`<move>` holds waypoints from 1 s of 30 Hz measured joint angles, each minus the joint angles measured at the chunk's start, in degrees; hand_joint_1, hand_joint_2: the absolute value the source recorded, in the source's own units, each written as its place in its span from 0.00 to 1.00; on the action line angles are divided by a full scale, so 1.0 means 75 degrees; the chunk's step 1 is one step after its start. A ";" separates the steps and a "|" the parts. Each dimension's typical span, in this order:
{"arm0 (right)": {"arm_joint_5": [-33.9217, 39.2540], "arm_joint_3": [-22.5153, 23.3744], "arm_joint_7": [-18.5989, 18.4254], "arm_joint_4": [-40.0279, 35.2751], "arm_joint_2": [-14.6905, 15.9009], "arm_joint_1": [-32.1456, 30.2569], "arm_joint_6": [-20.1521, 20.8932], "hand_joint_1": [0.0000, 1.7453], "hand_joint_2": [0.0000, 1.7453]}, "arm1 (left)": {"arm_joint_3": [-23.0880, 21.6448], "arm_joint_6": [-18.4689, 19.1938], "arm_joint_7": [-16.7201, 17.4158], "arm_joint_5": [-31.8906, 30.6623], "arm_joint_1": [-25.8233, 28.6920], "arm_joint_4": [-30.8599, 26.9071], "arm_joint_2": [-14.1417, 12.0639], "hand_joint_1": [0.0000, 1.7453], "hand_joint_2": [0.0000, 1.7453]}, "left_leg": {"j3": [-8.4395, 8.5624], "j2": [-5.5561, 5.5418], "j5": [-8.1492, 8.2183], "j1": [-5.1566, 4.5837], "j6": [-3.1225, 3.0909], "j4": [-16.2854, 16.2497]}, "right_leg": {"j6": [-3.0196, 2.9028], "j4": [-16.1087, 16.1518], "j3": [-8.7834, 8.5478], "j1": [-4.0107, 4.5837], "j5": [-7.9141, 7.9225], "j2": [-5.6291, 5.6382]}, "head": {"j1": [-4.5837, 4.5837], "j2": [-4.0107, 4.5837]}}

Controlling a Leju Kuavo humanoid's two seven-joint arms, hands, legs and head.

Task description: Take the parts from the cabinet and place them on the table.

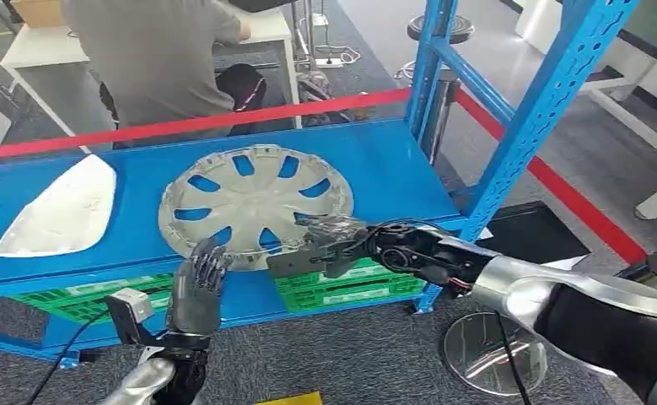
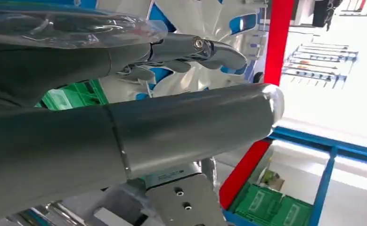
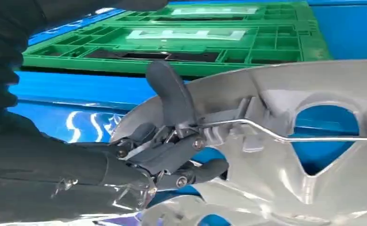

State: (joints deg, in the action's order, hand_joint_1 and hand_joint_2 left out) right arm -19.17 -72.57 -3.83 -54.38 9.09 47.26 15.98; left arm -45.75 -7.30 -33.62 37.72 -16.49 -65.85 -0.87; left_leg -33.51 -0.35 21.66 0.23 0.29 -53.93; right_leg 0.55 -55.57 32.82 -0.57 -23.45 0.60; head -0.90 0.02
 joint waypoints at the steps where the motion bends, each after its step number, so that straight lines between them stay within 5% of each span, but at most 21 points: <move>1: 0.0006 -0.0026 -0.0055 -0.0044 0.0000 0.0022 0.0052 0.00 1.00 | 0.0000 -0.0003 0.0000 0.0000 0.0001 0.0000 0.0000 0.00 0.00 | -0.0001 0.0000 -0.0001 0.0000 0.0001 0.0000 | 0.0000 0.0000 0.0000 0.0000 0.0001 0.0000 | 0.0000 0.0000; 12: -0.0061 -0.0248 -0.0603 -0.0589 0.0003 0.0228 0.0315 0.00 1.00 | 0.0000 -0.0073 0.0020 -0.0050 0.0050 0.0000 -0.0003 0.00 0.00 | -0.0014 -0.0001 -0.0002 0.0000 0.0003 -0.0001 | 0.0000 0.0000 0.0013 -0.0001 0.0000 -0.0001 | -0.0003 0.0000; 30: -0.0527 -0.0268 -0.0775 -0.1151 0.0012 0.0631 0.0577 0.00 1.00 | 0.0000 -0.0140 0.0073 -0.0195 0.0141 0.0000 -0.0012 0.00 0.00 | -0.0026 -0.0003 -0.0002 0.0000 0.0003 0.0000 | 0.0000 0.0000 0.0022 0.0000 0.0000 -0.0002 | -0.0003 0.0000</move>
State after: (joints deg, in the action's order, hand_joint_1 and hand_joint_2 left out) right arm -23.12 -74.57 -9.64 -63.01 9.18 51.99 20.30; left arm -45.75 -8.35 -33.07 36.26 -15.43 -65.85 -0.96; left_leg -33.70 -0.36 21.64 0.23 0.31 -53.93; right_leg 0.55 -55.57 32.98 -0.58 -23.45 0.58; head -0.92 0.02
